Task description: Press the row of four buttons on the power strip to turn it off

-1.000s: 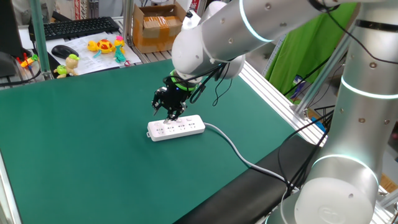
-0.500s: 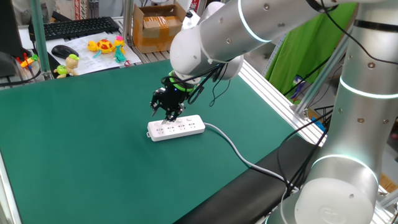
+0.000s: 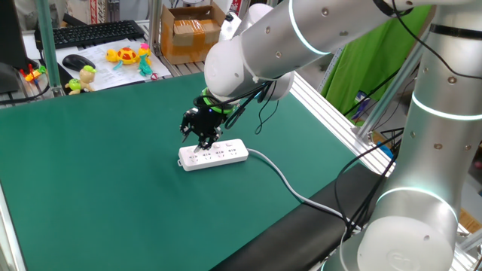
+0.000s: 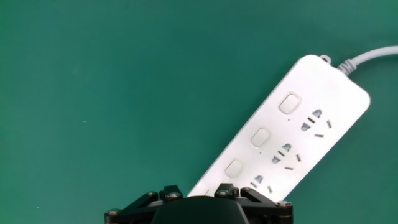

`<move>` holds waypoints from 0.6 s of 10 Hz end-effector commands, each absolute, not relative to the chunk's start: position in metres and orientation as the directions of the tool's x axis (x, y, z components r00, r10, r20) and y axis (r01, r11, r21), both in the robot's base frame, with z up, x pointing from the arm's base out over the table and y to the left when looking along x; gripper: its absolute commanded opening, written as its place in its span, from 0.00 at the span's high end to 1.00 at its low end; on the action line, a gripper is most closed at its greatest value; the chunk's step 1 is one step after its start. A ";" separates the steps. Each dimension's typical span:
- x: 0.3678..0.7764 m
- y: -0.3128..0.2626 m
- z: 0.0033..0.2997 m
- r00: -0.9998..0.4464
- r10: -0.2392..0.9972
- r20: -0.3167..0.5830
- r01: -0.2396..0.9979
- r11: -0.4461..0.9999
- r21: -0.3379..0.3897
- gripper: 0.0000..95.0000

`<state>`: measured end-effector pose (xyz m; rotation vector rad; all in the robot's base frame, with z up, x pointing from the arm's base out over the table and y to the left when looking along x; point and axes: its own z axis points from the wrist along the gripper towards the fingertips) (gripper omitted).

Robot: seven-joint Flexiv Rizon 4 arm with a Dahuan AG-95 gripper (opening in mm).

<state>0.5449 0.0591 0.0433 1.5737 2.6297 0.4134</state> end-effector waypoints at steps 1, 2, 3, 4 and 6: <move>0.546 0.060 0.043 -0.477 0.874 0.094 0.860 0.442 0.256 0.60; 0.548 0.060 0.042 -0.469 0.878 0.094 0.863 0.433 0.259 0.60; 0.548 0.062 0.041 -0.470 0.878 0.092 0.862 0.435 0.260 0.60; 0.548 0.062 0.041 -0.468 0.879 0.093 0.864 0.432 0.261 0.60; 0.549 0.064 0.041 -0.465 0.880 0.094 0.865 0.429 0.261 0.60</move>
